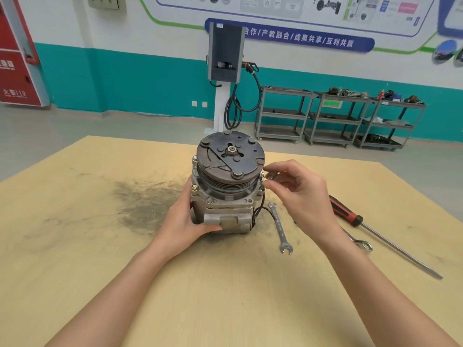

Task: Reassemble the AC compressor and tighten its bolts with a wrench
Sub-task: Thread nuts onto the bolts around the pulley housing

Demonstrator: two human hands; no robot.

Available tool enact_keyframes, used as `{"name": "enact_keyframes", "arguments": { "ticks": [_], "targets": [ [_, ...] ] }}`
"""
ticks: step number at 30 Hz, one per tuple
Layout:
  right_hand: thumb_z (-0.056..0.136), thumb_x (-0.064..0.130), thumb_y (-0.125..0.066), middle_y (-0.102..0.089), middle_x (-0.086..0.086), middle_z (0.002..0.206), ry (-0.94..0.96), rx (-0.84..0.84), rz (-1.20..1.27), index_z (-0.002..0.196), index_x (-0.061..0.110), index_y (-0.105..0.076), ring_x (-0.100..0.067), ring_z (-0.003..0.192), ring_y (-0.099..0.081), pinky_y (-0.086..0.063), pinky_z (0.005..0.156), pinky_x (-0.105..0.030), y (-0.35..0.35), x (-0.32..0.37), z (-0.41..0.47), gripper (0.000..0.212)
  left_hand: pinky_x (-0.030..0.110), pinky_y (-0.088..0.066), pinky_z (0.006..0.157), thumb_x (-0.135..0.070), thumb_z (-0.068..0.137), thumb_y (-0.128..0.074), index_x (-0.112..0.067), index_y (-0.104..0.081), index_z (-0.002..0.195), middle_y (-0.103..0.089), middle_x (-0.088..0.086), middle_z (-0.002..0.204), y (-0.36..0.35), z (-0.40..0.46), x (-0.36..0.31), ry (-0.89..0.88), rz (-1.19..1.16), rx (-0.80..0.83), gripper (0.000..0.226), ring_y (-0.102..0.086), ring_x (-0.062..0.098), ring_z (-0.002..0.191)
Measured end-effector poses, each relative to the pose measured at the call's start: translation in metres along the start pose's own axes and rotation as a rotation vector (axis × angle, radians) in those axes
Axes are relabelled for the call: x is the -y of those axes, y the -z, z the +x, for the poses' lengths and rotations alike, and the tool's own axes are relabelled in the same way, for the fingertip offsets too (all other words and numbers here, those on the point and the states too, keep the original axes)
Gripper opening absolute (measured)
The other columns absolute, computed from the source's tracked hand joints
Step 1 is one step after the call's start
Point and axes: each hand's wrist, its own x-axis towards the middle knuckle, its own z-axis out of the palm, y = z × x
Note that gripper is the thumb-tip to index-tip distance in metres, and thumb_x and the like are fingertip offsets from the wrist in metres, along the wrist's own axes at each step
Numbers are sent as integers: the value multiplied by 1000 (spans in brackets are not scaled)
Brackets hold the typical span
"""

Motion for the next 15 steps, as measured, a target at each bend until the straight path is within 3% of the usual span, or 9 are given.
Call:
{"name": "enact_keyframes", "arguments": {
  "ticks": [4,10,15],
  "targets": [
    [80,-2,-75,-66,5,92,192,13,-191,107,8,-67,-7,84,-63,-50,81,-15,-1,-4,0,30,-8,-32,82,-39,57,-91,-32,-31,145,-48,-52,117,-1,1,3,3,-4,-1,107,-42,-30,110],
    [80,1,-76,-62,9,90,187,29,-203,110,7,-59,-7,84,-60,-46,79,-9,-4,-7,-3,35,-9,-30,82,-36,59,-91,-27,-32,146,-47,-54,115,-1,2,6,3,10,-1,106,-40,-33,108],
    [79,10,-78,-67,10,89,16,9,-24,96,17,-67,-11,81,-62,-52,76,-25,-6,-12,-3,22,-9,-32,80,-25,62,-92,-22,-34,145,-49,-54,112,-2,3,10,16,24,-1,102,-41,-33,106]
  ]
}}
